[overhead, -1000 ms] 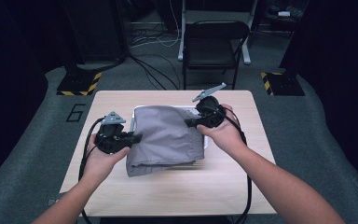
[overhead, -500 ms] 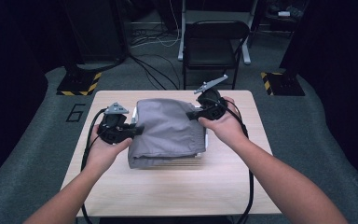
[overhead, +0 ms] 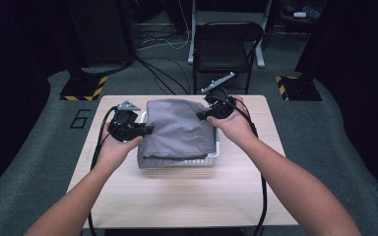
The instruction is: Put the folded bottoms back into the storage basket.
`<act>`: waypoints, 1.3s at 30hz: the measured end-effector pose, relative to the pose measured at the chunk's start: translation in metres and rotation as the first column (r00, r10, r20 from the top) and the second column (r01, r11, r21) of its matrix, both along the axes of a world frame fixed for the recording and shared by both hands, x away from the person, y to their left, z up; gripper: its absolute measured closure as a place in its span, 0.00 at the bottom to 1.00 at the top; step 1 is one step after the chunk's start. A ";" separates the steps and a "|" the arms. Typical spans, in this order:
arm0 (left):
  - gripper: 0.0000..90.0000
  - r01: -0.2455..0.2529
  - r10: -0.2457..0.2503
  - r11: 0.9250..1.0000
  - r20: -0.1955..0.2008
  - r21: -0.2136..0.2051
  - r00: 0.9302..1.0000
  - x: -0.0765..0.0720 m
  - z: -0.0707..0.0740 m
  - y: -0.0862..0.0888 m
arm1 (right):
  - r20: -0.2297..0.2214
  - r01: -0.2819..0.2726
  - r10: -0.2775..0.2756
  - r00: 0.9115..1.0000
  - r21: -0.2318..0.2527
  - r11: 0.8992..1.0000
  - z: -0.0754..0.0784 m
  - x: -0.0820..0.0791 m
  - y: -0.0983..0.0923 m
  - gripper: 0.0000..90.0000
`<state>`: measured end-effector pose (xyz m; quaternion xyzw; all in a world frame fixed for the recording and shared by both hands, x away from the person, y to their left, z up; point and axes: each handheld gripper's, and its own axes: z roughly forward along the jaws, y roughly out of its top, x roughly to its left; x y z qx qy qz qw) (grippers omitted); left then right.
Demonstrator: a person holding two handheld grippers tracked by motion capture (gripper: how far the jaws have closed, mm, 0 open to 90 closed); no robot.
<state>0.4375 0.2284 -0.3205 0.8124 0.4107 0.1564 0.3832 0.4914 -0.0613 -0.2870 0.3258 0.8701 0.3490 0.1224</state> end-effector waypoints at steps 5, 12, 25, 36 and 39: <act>0.86 -0.016 0.016 1.000 -0.003 0.003 1.000 0.009 0.002 0.000 | -0.005 0.012 -0.012 1.000 -0.003 1.000 0.002 0.008 0.001 0.88; 0.86 -0.025 0.025 0.999 -0.011 0.020 1.000 0.020 0.002 -0.002 | -0.024 0.035 -0.035 0.999 -0.021 0.999 0.001 0.019 0.005 0.88; 0.86 -0.050 0.051 0.998 -0.036 0.026 0.998 0.046 -0.008 -0.008 | -0.085 0.073 -0.077 0.993 -0.048 0.996 -0.008 0.051 0.006 0.88; 0.86 -0.077 0.078 0.997 -0.050 0.015 0.996 0.061 -0.018 -0.008 | -0.123 0.104 -0.110 0.986 -0.059 0.993 -0.016 0.066 0.010 0.88; 0.86 -0.075 0.077 0.997 -0.060 0.024 0.995 0.066 -0.022 -0.008 | -0.132 0.119 -0.128 0.983 -0.075 0.990 -0.021 0.071 0.012 0.88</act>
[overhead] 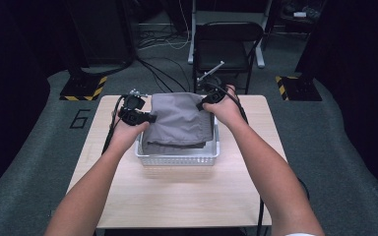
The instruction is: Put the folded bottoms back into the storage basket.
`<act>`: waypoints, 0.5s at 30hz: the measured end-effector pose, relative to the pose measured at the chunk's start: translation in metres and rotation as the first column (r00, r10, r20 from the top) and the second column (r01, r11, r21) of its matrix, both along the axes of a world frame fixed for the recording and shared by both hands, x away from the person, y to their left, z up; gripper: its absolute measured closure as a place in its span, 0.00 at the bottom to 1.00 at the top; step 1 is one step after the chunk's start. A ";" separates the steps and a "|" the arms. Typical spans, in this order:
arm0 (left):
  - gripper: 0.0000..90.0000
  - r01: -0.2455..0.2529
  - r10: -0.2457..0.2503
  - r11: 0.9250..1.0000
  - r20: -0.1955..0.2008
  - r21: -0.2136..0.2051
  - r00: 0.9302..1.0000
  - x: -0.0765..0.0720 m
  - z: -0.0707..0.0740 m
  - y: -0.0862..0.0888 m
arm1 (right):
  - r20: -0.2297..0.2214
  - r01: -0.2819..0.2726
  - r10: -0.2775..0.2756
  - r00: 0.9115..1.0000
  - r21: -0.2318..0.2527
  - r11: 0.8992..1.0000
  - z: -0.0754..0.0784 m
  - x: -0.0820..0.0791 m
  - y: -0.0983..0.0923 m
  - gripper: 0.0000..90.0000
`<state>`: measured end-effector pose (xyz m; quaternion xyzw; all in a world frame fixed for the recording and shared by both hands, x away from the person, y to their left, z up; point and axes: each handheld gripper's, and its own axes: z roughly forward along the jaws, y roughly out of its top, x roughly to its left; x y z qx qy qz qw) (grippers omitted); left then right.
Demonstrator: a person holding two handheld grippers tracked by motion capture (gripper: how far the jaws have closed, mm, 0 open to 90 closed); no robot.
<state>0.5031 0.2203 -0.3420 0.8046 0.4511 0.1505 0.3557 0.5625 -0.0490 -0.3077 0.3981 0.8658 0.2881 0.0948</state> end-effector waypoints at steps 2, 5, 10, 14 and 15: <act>0.86 -0.005 0.005 1.000 -0.006 0.005 1.000 0.003 -0.004 -0.002 | -0.002 0.008 -0.008 1.000 -0.002 1.000 -0.002 0.002 0.001 0.88; 0.86 -0.003 0.003 1.000 -0.011 0.013 1.000 0.005 -0.006 -0.003 | -0.008 0.011 -0.011 1.000 -0.015 1.000 -0.006 0.005 0.002 0.88; 0.86 -0.011 0.011 1.000 -0.028 0.008 1.000 0.012 -0.012 -0.003 | -0.018 0.019 -0.020 1.000 -0.017 1.000 -0.010 0.010 0.002 0.88; 0.86 -0.017 0.017 1.000 -0.032 0.011 0.999 0.016 -0.016 -0.004 | -0.020 0.029 -0.029 0.999 -0.026 0.999 -0.013 0.013 0.004 0.88; 0.86 -0.017 0.017 1.000 -0.032 0.011 0.999 0.016 -0.016 -0.004 | -0.017 0.026 -0.026 1.000 -0.027 0.999 -0.014 0.014 0.004 0.88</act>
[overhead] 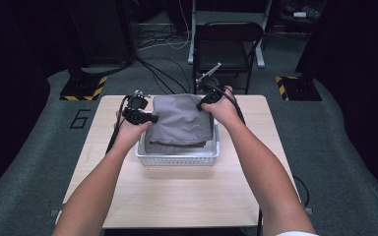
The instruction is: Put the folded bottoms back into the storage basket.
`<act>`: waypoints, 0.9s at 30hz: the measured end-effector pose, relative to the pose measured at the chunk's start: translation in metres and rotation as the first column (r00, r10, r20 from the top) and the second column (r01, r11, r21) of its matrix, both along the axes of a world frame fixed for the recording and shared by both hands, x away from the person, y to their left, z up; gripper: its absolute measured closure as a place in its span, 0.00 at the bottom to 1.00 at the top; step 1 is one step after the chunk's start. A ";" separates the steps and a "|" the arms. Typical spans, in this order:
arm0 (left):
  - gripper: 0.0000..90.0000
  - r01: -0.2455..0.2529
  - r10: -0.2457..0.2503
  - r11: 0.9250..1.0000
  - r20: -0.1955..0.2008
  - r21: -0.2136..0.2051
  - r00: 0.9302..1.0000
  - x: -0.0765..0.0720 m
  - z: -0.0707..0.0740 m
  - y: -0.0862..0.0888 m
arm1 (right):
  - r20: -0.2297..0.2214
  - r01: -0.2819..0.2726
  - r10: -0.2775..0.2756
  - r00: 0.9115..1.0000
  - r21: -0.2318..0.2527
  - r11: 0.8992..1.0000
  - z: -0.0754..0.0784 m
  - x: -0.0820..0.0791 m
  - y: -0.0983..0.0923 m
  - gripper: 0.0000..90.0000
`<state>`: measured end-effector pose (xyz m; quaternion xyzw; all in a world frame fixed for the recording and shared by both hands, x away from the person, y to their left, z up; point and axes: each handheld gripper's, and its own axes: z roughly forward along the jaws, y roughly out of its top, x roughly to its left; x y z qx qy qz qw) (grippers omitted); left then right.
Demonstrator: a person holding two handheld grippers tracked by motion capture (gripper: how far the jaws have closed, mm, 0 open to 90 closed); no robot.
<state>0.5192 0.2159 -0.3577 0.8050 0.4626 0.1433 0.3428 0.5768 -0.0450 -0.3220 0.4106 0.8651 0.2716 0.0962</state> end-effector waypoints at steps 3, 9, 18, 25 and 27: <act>0.86 0.002 -0.002 1.000 -0.004 0.012 1.000 0.002 -0.003 -0.001 | -0.001 -0.004 0.004 1.000 0.002 1.000 -0.002 0.002 0.001 0.88; 0.86 -0.007 0.007 1.000 -0.007 0.009 1.000 0.004 -0.006 -0.002 | 0.003 -0.005 0.005 1.000 0.002 1.000 -0.004 0.004 0.001 0.88; 0.86 -0.016 0.016 1.000 -0.015 0.009 1.000 0.007 -0.014 -0.002 | 0.003 -0.006 0.006 1.000 -0.012 1.000 -0.008 0.003 0.003 0.88; 0.86 -0.010 0.010 1.000 -0.023 0.010 1.000 0.010 -0.017 -0.003 | 0.000 0.007 -0.007 1.000 -0.004 1.000 -0.014 0.004 -0.001 0.88; 0.86 -0.008 0.009 1.000 -0.021 0.011 1.000 0.011 -0.019 -0.004 | -0.007 0.018 -0.018 1.000 0.009 1.000 -0.016 0.005 -0.002 0.88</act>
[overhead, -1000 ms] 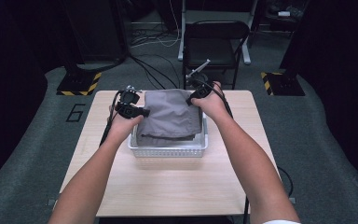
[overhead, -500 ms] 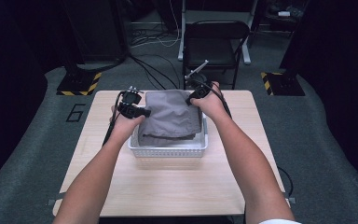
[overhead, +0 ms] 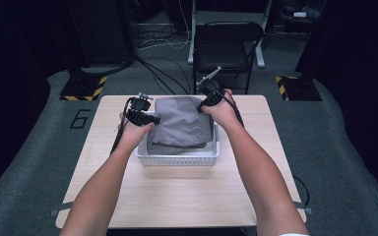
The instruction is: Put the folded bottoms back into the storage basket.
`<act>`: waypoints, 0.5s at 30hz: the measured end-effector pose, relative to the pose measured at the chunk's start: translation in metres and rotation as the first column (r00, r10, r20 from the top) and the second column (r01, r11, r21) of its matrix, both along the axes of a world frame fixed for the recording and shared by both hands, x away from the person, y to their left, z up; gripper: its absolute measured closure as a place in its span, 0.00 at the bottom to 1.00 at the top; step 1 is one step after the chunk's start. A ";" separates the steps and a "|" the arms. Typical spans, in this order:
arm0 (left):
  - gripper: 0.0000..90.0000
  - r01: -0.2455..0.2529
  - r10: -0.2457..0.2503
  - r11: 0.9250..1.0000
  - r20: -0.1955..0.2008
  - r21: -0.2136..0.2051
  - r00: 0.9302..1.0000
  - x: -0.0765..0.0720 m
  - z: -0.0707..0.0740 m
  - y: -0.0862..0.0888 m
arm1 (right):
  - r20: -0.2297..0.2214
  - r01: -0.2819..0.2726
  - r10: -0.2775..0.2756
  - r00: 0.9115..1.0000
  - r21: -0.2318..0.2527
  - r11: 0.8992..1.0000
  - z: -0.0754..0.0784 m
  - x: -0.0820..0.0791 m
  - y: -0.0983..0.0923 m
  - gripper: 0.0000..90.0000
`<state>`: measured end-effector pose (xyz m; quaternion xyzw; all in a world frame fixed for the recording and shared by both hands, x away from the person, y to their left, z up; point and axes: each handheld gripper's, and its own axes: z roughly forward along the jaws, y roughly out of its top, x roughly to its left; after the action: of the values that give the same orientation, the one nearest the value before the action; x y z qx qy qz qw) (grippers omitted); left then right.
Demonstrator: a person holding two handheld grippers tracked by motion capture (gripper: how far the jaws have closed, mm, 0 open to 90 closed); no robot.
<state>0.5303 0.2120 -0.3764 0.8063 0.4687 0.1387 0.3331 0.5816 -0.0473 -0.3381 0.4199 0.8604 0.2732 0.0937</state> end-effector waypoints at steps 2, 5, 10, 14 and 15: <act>0.86 -0.001 0.001 1.000 -0.005 -0.004 1.000 0.001 -0.002 0.000 | -0.001 0.002 -0.002 1.000 0.000 1.000 -0.002 0.000 -0.001 0.88; 0.86 -0.004 0.004 1.000 -0.008 -0.003 1.000 0.002 -0.005 0.001 | 0.003 -0.001 0.001 1.000 -0.001 1.000 -0.002 0.000 0.000 0.88; 0.86 -0.012 0.013 1.000 -0.020 0.012 1.000 0.005 -0.011 -0.002 | 0.011 -0.003 0.003 1.000 -0.012 1.000 -0.007 0.000 0.003 0.88; 0.86 -0.014 0.014 1.000 -0.027 0.010 1.000 0.005 -0.018 -0.002 | 0.003 0.003 -0.003 1.000 -0.024 1.000 -0.015 -0.001 0.005 0.88; 0.86 -0.014 0.014 1.000 -0.027 0.010 1.000 0.005 -0.018 -0.002 | 0.003 0.003 -0.003 1.000 -0.024 1.000 -0.015 -0.001 0.005 0.88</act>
<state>0.5353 0.2104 -0.3944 0.8064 0.4780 0.1326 0.3219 0.5807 -0.0426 -0.3535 0.4198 0.8627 0.2634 0.1006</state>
